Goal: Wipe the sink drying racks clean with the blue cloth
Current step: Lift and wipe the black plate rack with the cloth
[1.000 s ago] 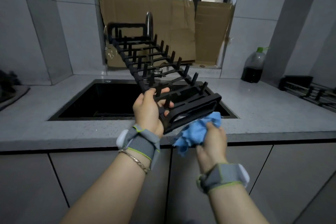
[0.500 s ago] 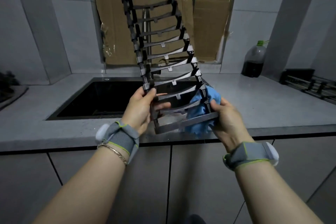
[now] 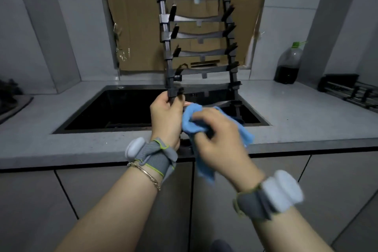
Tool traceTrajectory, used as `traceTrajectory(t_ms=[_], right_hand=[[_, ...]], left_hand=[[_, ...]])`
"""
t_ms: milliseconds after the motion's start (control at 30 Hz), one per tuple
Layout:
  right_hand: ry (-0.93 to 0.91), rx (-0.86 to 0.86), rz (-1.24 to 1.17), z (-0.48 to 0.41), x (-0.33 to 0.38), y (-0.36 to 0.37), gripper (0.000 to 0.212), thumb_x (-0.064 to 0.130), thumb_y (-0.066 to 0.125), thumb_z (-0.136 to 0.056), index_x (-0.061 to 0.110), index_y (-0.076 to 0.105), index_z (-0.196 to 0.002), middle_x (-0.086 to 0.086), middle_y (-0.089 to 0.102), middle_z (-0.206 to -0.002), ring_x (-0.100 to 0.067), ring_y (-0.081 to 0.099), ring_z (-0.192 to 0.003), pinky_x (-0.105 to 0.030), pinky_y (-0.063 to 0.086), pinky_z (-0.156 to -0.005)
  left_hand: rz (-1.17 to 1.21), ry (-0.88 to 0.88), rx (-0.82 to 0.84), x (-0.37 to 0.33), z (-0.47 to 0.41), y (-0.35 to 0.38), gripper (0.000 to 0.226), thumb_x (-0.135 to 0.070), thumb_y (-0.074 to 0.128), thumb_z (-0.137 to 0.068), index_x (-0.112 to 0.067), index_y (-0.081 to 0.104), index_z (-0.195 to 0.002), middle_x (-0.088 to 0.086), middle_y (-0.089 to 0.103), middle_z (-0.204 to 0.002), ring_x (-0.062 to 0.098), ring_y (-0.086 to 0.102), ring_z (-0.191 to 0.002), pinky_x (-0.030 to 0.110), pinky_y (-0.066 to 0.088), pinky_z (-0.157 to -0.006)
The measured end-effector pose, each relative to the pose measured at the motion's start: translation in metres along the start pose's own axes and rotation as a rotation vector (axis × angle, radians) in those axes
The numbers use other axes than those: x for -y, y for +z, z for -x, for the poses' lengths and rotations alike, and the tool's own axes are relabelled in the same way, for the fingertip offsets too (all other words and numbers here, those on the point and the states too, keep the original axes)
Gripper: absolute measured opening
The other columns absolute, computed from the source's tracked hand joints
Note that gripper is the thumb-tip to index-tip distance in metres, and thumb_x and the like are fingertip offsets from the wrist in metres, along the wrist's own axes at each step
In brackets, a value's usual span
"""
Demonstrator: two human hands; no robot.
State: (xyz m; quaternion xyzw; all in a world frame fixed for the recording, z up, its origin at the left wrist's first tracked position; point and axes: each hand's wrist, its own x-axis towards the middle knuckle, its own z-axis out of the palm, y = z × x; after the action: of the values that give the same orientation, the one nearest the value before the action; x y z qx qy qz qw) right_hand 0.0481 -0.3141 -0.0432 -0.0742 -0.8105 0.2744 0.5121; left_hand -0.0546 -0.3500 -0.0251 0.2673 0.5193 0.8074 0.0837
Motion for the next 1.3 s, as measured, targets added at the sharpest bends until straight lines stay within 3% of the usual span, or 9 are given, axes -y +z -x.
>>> traceTrajectory(t_ms=[133, 333, 467, 667, 767, 967, 1067, 1133, 1300], right_hand=[[0.015, 0.011, 0.358, 0.010, -0.012, 0.017, 0.024, 0.008, 0.043, -0.070, 0.006, 0.058, -0.088, -0.009, 0.058, -0.089, -0.028, 0.055, -0.084, -0.035, 0.047, -0.071], [0.056, 0.221, 0.287, 0.010, -0.003, 0.025, 0.039, 0.010, 0.043, -0.076, 0.004, 0.063, -0.109, -0.010, 0.062, -0.106, -0.031, 0.053, -0.101, -0.032, 0.041, -0.085], [-0.001, 0.370, 0.567, 0.008, -0.006, 0.020, 0.042, 0.016, 0.044, -0.089, 0.019, 0.049, -0.130, 0.001, 0.049, -0.124, -0.024, 0.042, -0.114, -0.035, 0.032, -0.080], [-0.057, 0.225, 0.935, 0.010, -0.036, -0.008, 0.026, 0.026, 0.054, -0.072, 0.018, 0.070, -0.090, -0.003, 0.069, -0.095, -0.029, 0.063, -0.077, -0.034, 0.047, -0.058], [-0.029, 0.190, 0.773, 0.005, -0.052, -0.022, 0.024, -0.001, 0.066, -0.061, 0.006, 0.068, -0.084, -0.013, 0.062, -0.080, -0.035, 0.056, -0.067, -0.035, 0.046, -0.054], [0.190, -0.313, 0.209, -0.009, -0.026, -0.037, 0.022, -0.005, 0.048, -0.079, 0.009, 0.064, -0.081, -0.004, 0.059, -0.074, -0.013, 0.050, -0.067, -0.012, 0.035, -0.060], [0.310, -0.511, -0.045, -0.027, -0.019, -0.043, 0.017, 0.003, 0.052, -0.086, 0.019, 0.055, -0.089, 0.001, 0.059, -0.083, -0.012, 0.053, -0.075, -0.019, 0.043, -0.069], [0.418, -0.388, -0.068, -0.039, -0.021, -0.037, 0.016, 0.011, 0.058, -0.087, 0.021, 0.051, -0.097, 0.004, 0.058, -0.091, -0.010, 0.055, -0.082, -0.021, 0.043, -0.073], [0.527, -0.153, 0.223, -0.050, -0.041, -0.022, 0.019, 0.018, 0.057, -0.085, 0.006, 0.050, -0.071, 0.002, 0.047, -0.062, -0.019, 0.046, -0.067, -0.027, 0.030, -0.059]], left_hand=[[-0.050, 0.055, 0.025, -0.007, 0.003, 0.002, 0.024, 0.003, 0.050, -0.091, -0.011, 0.054, -0.072, 0.006, 0.064, -0.064, 0.007, 0.061, -0.054, 0.026, 0.053, -0.057], [-0.099, 0.088, 0.002, -0.008, 0.002, -0.007, 0.025, 0.001, 0.051, -0.091, -0.016, 0.056, -0.074, 0.005, 0.064, -0.071, 0.005, 0.063, -0.062, 0.026, 0.053, -0.066], [-0.088, 0.054, 0.011, -0.004, 0.003, -0.010, 0.028, 0.008, 0.051, -0.087, -0.013, 0.056, -0.069, -0.002, 0.061, -0.060, -0.002, 0.057, -0.052, 0.015, 0.048, -0.054], [-0.047, 0.064, 0.023, -0.003, 0.000, -0.019, 0.028, 0.010, 0.053, -0.085, -0.012, 0.059, -0.070, -0.010, 0.063, -0.051, -0.002, 0.057, -0.054, 0.012, 0.047, -0.056], [0.005, 0.034, 0.060, -0.003, 0.000, -0.019, 0.024, 0.010, 0.054, -0.086, -0.010, 0.060, -0.073, -0.009, 0.064, -0.052, 0.000, 0.059, -0.056, 0.014, 0.049, -0.058], [-0.014, 0.043, 0.066, -0.004, -0.002, -0.023, 0.025, 0.009, 0.056, -0.084, -0.011, 0.060, -0.070, -0.008, 0.062, -0.052, 0.003, 0.058, -0.057, 0.020, 0.050, -0.064], [-0.014, 0.056, 0.075, -0.007, 0.001, -0.022, 0.023, 0.012, 0.057, -0.082, -0.008, 0.061, -0.071, -0.006, 0.064, -0.055, 0.006, 0.059, -0.058, 0.020, 0.051, -0.061], [0.010, 0.047, 0.085, -0.008, 0.005, -0.018, 0.022, 0.013, 0.057, -0.081, -0.007, 0.061, -0.072, -0.005, 0.065, -0.056, 0.007, 0.059, -0.057, 0.021, 0.051, -0.060], [-0.034, 0.039, 0.141, -0.007, 0.015, -0.011, 0.025, 0.016, 0.058, -0.078, -0.007, 0.063, -0.069, -0.005, 0.064, -0.053, 0.009, 0.058, -0.055, 0.025, 0.051, -0.061]])
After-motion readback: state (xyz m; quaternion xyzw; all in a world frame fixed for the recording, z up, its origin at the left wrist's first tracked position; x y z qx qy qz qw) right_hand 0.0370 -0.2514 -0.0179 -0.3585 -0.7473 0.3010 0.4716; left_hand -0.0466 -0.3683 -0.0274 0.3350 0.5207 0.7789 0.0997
